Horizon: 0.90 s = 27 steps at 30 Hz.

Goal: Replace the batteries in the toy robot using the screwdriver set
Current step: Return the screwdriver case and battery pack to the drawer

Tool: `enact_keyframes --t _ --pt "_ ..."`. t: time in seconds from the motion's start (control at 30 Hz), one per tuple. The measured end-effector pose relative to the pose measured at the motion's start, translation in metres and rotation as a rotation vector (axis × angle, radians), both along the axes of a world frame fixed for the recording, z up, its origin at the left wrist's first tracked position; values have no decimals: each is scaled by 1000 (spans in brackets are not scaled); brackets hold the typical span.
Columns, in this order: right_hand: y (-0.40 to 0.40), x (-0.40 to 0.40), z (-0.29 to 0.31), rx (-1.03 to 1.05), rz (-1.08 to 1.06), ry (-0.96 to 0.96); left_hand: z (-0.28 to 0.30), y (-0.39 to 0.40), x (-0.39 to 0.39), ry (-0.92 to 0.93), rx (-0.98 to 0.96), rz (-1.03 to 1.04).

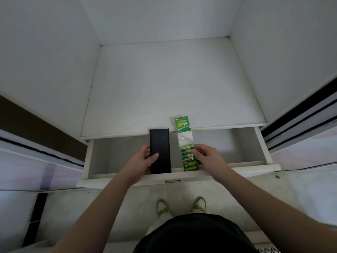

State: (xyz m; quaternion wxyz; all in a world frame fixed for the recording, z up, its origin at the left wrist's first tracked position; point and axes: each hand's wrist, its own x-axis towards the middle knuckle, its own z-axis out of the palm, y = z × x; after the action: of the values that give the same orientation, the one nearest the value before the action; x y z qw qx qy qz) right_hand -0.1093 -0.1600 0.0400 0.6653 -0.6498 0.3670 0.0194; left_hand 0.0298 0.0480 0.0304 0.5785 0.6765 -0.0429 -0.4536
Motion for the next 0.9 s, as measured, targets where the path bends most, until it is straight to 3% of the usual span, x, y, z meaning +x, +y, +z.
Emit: enact_keyframes --t 0.27,0.5,0.9 --pt "13 -23 -7 195 -85 67 -5 15 -20 113 24 -30" --pt "10 -30 -16 329 -109 151 -13 11 -27 88 117 -29" --pt "-19 0 -29 288 -131 241 -34 -4 5 197 165 168"
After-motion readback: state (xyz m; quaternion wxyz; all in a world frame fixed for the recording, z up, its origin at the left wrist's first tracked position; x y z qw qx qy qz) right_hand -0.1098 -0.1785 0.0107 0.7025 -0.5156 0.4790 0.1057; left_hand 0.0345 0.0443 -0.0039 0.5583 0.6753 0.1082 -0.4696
